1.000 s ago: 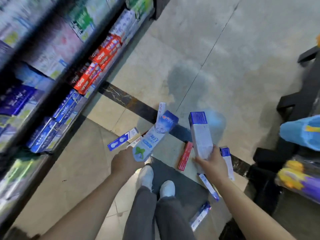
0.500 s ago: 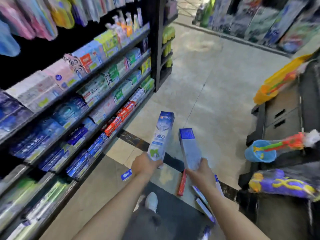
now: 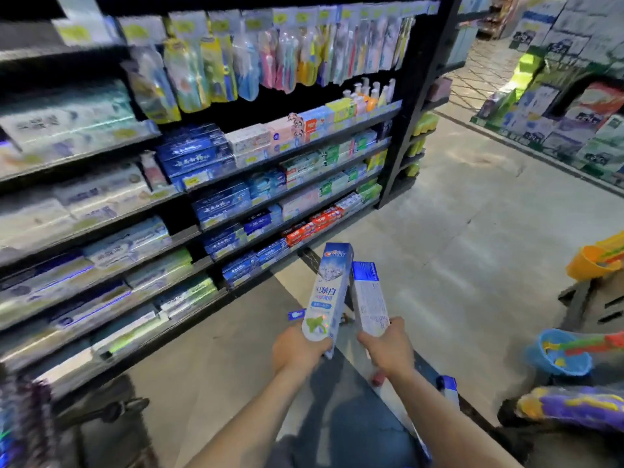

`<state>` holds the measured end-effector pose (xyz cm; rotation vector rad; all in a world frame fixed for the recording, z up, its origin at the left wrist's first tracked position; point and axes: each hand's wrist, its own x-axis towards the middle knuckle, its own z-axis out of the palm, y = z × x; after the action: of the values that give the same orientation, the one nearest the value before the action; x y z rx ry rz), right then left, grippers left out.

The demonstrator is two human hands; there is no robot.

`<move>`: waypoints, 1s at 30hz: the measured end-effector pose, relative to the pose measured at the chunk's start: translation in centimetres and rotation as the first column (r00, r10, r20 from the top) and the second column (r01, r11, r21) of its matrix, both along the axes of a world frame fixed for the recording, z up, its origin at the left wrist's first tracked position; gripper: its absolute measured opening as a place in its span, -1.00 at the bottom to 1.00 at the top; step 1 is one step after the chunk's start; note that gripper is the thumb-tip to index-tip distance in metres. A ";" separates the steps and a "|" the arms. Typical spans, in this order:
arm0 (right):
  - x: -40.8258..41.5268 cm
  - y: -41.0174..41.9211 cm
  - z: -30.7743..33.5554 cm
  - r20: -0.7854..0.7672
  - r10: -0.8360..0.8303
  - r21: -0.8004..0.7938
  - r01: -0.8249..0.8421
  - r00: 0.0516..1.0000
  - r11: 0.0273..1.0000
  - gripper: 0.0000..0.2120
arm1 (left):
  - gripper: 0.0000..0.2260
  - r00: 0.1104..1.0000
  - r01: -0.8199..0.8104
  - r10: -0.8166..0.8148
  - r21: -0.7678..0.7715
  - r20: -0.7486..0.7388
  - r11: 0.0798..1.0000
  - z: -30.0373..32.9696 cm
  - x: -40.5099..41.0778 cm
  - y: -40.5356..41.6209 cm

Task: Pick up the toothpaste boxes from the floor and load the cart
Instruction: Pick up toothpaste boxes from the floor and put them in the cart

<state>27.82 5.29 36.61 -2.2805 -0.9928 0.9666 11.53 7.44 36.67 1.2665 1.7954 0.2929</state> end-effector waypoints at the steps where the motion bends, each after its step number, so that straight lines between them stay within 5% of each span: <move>1: -2.1 -0.2 -0.3 -0.016 0.036 0.012 -0.036 0.999 0.999 -0.46 | -0.64 0.999 -0.038 0.038 -0.008 -0.024 0.999 0.3 -2.4 -1.1; 9: -21.9 -2.3 -0.9 -0.032 0.415 0.025 -0.414 0.909 0.910 -0.43 | -0.57 0.907 -0.409 0.411 0.036 -0.090 0.912 2.6 -22.1 -8.5; 20: -53.9 -15.3 1.2 -0.138 0.775 0.109 -0.768 0.617 0.631 -0.50 | -0.50 0.649 -0.713 0.711 0.108 -0.270 0.692 4.9 -50.9 -27.8; 24: -61.1 -20.2 0.0 -0.151 0.880 0.091 -0.880 0.451 0.466 -0.30 | -0.44 0.575 -0.767 0.755 0.113 -0.314 0.631 4.8 -57.2 -34.4; 30: -67.8 -23.6 -0.5 -0.078 0.976 -0.091 -0.977 0.202 0.195 -0.51 | -0.46 0.428 -0.853 0.799 0.103 -0.423 0.512 4.5 -62.9 -41.1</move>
<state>-39.95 -18.33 36.13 -1.4252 -2.6125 1.4787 -51.38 -33.69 41.21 0.2036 2.7028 0.4567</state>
